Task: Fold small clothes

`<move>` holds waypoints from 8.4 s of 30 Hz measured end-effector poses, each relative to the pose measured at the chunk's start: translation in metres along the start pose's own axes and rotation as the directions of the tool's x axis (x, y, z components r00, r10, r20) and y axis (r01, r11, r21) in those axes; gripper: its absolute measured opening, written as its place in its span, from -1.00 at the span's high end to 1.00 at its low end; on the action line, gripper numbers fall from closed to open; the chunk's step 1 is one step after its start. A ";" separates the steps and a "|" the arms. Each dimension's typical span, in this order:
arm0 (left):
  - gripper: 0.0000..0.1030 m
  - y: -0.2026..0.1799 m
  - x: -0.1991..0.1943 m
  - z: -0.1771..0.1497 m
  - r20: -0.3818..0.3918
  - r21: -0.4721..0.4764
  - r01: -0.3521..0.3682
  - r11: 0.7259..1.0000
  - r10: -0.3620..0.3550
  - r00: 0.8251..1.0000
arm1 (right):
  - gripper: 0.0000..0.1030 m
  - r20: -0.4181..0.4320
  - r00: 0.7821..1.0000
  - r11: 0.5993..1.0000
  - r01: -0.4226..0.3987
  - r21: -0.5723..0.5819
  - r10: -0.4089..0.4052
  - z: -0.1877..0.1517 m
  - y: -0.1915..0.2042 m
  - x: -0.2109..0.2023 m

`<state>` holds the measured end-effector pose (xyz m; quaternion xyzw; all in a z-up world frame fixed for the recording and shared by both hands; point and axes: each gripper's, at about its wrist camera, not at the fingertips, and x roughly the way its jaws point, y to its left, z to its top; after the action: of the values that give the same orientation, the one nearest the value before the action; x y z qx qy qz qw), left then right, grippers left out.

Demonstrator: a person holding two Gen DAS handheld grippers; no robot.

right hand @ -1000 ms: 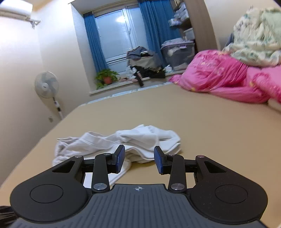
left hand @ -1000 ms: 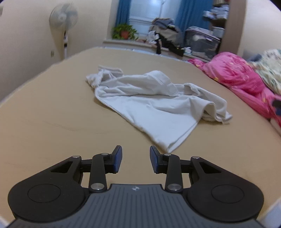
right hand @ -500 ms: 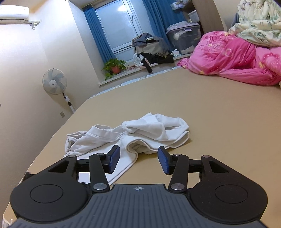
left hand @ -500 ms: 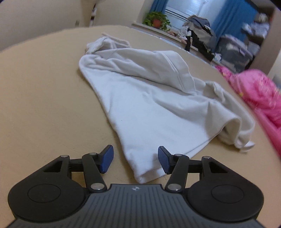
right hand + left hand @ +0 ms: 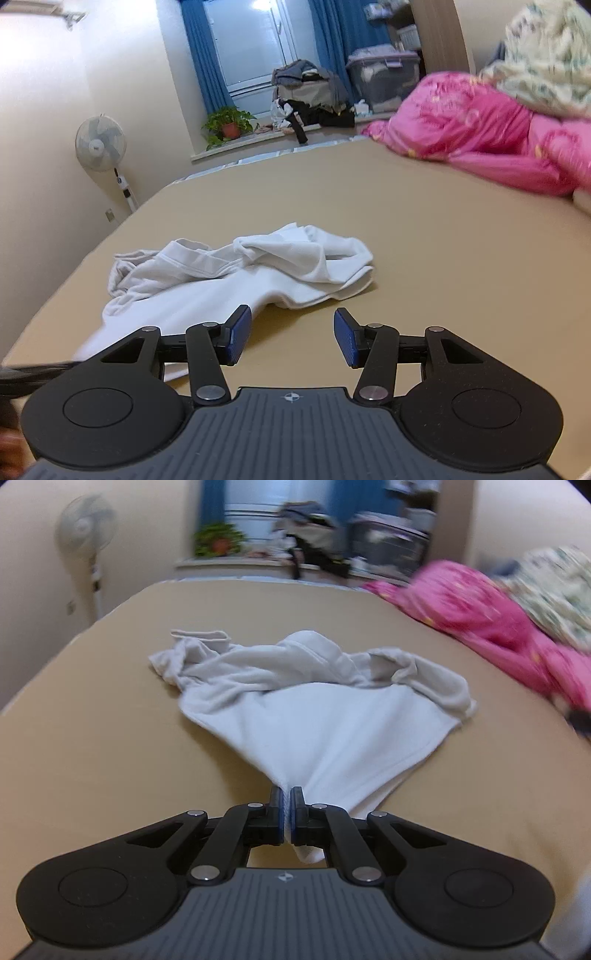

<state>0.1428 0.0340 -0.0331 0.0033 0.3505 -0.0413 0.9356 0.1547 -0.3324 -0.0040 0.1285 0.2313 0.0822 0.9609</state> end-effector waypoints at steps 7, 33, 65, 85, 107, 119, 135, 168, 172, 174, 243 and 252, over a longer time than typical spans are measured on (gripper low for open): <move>0.95 0.102 -0.061 -0.029 -0.063 0.108 0.049 0.993 -0.043 0.997 | 0.04 0.022 1.000 0.997 -0.001 -0.075 0.003 0.003 -0.001 -0.013; 0.89 0.141 0.015 -0.050 -0.283 -0.106 0.093 0.990 -0.119 0.952 | 0.82 -0.292 0.956 0.996 -0.059 -0.066 0.038 -0.035 0.014 0.119; 0.60 0.071 -0.024 -0.051 -0.253 0.100 0.281 0.955 -0.248 0.935 | 0.54 -0.212 0.977 0.999 -0.033 -0.008 0.031 -0.003 -0.005 0.018; 0.40 0.060 0.053 -0.055 -0.417 0.144 0.271 0.952 -0.190 0.889 | 0.95 -0.104 0.989 0.823 0.030 -0.568 -0.107 -0.044 0.120 0.173; 0.39 0.055 0.053 -0.057 -0.399 0.189 0.281 0.941 -0.187 0.897 | 0.69 -0.148 0.923 0.715 0.370 0.594 -0.356 0.001 -0.263 0.116; 0.38 0.058 0.050 -0.065 -0.354 0.212 0.288 0.934 -0.202 0.913 | 0.39 -0.206 0.925 0.849 0.376 0.370 -0.320 0.041 -0.295 0.197; 0.38 0.060 0.051 -0.065 -0.348 0.215 0.302 0.929 -0.216 0.912 | 0.90 0.315 0.812 0.737 0.194 0.648 -0.491 0.126 -0.308 0.111; 0.30 0.072 0.005 -0.074 -0.325 0.128 0.228 0.965 -0.177 0.929 | 0.11 -0.249 0.968 0.949 0.081 0.305 -0.003 0.038 -0.145 0.033; 0.29 0.092 -0.021 -0.090 -0.332 0.066 0.206 0.976 -0.173 0.927 | 0.11 -0.475 0.880 0.984 0.085 0.159 0.001 -0.030 -0.108 0.034; 0.27 0.104 -0.031 -0.100 -0.348 0.023 0.181 0.983 -0.162 0.924 | 0.11 -0.548 0.835 0.988 0.129 0.087 -0.060 -0.052 -0.102 0.037; 0.71 0.076 -0.012 0.003 0.038 -0.082 -0.180 0.980 0.184 0.982 | -0.07 -0.210 0.968 0.990 -0.135 0.040 0.141 0.026 0.035 0.125; 0.71 0.108 0.082 0.112 0.004 -0.202 -0.267 0.942 0.273 0.962 | 0.02 -0.309 0.949 0.998 -0.067 0.012 0.068 0.032 0.036 0.152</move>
<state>0.2867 0.1318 -0.0047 -0.0433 0.3343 0.1228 0.9334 0.2992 -0.2717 -0.0308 0.1226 0.3744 0.1339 0.9093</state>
